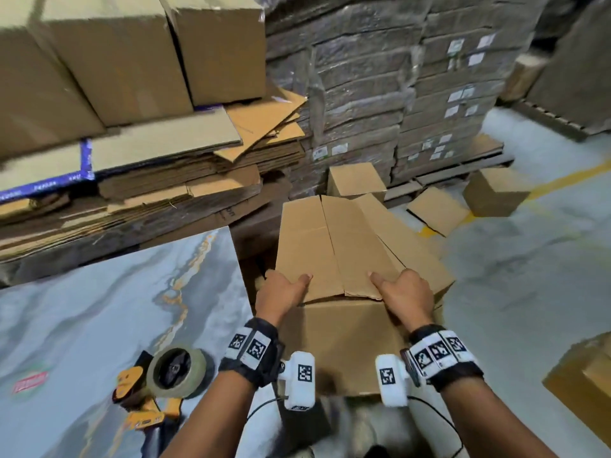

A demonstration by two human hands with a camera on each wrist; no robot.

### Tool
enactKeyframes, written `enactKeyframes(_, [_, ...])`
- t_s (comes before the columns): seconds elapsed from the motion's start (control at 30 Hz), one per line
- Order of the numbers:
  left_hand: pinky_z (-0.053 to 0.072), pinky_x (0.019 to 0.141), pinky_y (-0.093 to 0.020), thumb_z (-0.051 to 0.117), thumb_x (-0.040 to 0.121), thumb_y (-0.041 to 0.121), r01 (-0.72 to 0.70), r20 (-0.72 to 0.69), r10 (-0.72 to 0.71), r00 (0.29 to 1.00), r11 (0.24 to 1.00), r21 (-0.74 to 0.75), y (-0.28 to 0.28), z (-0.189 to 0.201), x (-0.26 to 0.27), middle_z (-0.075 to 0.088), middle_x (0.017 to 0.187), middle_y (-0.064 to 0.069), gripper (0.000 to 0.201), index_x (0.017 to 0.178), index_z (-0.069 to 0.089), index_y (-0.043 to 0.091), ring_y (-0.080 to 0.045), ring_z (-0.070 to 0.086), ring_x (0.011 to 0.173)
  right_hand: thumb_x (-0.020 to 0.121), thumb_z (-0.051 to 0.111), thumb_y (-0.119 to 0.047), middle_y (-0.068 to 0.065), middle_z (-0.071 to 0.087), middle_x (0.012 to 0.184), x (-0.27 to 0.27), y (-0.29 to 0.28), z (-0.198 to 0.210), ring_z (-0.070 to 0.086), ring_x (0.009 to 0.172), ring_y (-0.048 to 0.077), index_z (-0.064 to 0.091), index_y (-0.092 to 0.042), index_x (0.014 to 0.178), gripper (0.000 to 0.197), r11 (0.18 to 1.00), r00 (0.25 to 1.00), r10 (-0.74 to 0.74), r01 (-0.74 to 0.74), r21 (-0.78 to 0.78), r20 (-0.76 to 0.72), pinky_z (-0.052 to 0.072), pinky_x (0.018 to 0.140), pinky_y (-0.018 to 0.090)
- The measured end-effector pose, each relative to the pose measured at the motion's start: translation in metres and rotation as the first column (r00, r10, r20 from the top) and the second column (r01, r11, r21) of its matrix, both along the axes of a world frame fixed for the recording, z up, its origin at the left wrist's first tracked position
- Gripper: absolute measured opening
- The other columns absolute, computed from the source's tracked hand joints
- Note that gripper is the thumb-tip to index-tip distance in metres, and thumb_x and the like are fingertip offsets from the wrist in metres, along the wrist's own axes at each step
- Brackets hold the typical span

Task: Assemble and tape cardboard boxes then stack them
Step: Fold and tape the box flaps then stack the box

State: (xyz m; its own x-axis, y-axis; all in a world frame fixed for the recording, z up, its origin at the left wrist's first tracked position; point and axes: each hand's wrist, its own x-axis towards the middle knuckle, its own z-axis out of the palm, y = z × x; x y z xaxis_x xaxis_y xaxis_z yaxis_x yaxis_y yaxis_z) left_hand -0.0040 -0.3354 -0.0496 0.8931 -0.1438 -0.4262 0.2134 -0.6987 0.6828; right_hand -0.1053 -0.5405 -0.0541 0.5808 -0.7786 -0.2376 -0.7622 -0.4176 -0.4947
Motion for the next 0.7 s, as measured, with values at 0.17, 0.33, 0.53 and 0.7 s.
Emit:
enactKeyframes(0.17, [0.050,0.095,-0.042,0.073,0.086,0.053,0.015,0.109,-0.016,0.994,1.000,0.010,0.007,0.039,-0.009,0.059,0.131,-0.013,0.075,0.132,0.041,0.004,-0.034,0.058,0.118,0.084,0.070,-0.063,0.010,0.060,0.091,-0.022,0.012,0.036,0.049,0.081,0.028,0.059,-0.006,0.095,0.059,0.997,0.993,-0.060,0.064,-0.045,0.103,0.036,0.065,0.033])
enactKeyframes(0.33, [0.052,0.092,-0.045,0.075,0.084,0.053,0.003,0.224,-0.006,0.974,1.000,0.015,0.014,0.067,-0.028,0.062,0.125,-0.014,0.070,0.124,0.043,0.005,-0.036,0.060,0.113,0.081,0.071,-0.064,0.015,0.067,0.100,-0.038,0.019,0.053,0.061,0.092,0.035,0.062,-0.005,0.104,0.065,0.993,0.971,-0.070,0.090,-0.076,0.227,0.042,0.068,0.034])
enactKeyframes(0.53, [0.051,0.082,-0.039,0.074,0.085,0.053,-0.038,0.358,0.049,0.932,0.999,-0.039,0.033,0.097,-0.059,0.059,0.108,-0.002,0.060,0.116,0.043,0.011,-0.032,0.062,0.106,0.080,0.074,-0.060,0.013,0.069,0.102,-0.062,0.041,0.073,0.062,0.095,0.035,0.063,-0.007,0.107,0.061,0.992,0.913,-0.077,0.111,-0.062,0.401,0.040,0.070,0.033])
enactKeyframes(0.7, [0.043,0.076,-0.034,0.072,0.086,0.055,-0.102,0.444,0.123,0.888,0.992,-0.070,0.064,0.125,-0.079,0.058,0.109,0.000,0.058,0.116,0.041,0.016,-0.025,0.057,0.097,0.080,0.073,-0.062,0.010,0.070,0.101,-0.070,0.072,0.091,0.062,0.092,0.033,0.063,-0.009,0.111,0.062,0.994,0.855,-0.038,0.085,-0.067,0.518,0.049,0.076,0.038])
